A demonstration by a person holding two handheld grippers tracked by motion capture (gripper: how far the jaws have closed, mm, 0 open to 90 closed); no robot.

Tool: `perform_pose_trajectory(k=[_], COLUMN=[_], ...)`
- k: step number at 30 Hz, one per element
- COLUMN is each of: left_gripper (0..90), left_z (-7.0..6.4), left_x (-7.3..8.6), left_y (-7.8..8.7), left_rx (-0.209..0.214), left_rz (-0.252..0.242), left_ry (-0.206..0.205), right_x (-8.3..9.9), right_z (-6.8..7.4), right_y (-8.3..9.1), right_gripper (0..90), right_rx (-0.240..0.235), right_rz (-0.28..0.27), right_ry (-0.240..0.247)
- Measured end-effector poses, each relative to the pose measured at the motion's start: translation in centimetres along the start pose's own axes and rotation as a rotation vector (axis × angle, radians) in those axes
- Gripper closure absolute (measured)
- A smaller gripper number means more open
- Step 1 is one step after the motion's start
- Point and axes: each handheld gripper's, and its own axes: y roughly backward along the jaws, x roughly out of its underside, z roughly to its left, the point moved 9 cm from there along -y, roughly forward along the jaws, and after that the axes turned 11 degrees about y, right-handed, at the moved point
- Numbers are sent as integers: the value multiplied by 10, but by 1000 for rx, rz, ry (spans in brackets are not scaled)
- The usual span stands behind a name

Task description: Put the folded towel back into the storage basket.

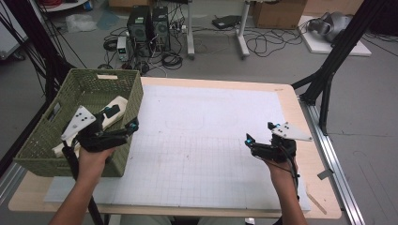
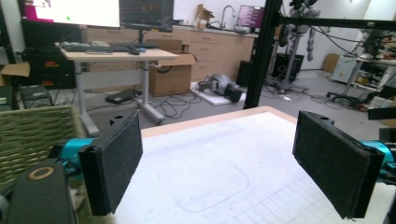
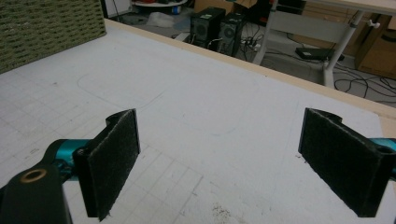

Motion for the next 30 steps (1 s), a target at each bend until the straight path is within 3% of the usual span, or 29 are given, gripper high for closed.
perform_pose_trajectory(k=[4, 10, 19, 25, 30], left_gripper=[170, 170, 173, 178, 180], left_z=[-12, -32, -57, -58, -53], left_x=[3, 15, 50, 82, 86], left_y=[-8, -23, -39, -45, -45], left_rx=[15, 51, 97, 102, 94], left_rz=[-4, 35, 104, 155, 165], left_ry=[-14, -25, -40, -28, -25], right_x=[5, 13, 19, 19, 19], right_z=[1, -1, -2, 3, 3], right_y=[2, 5, 5, 5, 6], right_gripper=[116, 116, 116, 116, 116], right_rx=[-5, -9, -7, -7, -2], right_rz=[13, 12, 19, 22, 17], right_ry=[13, -5, -2, 14, 12])
